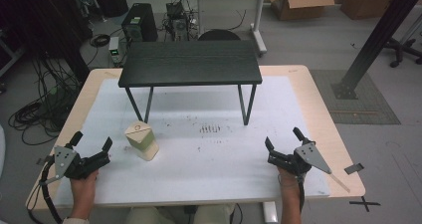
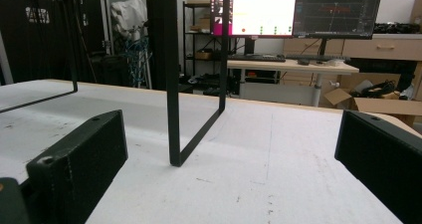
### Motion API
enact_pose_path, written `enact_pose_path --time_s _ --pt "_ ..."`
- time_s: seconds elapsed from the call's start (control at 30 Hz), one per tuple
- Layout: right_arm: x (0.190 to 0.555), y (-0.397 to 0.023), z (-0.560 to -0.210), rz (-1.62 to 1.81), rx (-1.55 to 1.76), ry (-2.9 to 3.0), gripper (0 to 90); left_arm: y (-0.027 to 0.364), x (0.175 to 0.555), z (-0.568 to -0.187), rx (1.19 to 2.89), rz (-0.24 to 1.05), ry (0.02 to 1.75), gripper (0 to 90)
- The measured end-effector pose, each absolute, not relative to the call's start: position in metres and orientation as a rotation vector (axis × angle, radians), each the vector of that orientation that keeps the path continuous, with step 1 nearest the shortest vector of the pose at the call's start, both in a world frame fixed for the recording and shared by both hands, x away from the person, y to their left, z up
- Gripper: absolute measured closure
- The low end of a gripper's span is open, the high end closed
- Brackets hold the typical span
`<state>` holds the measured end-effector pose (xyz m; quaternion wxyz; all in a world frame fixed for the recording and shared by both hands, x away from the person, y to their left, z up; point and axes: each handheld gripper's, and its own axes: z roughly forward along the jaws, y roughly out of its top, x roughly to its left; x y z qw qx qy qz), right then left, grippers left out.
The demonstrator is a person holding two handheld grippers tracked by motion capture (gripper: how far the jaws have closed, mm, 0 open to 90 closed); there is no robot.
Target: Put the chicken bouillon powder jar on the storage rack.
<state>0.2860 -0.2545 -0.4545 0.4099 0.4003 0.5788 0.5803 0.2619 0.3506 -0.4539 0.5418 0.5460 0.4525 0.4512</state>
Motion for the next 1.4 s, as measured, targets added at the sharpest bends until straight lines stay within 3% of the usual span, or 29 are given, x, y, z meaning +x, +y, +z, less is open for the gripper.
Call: enact_pose_path --time_s 0.93,1.4 --pt "0.286 -0.255 -0.454 1.465 1.008 1.453 0.0 0.35 0.26 -0.454 1.28 1.097 1.077 0.2" --pt "0.286 -0.255 -0.454 1.464 1.01 1.455 0.0 0.356 0.25 -0.434 1.206 1.007 1.092 0.2"
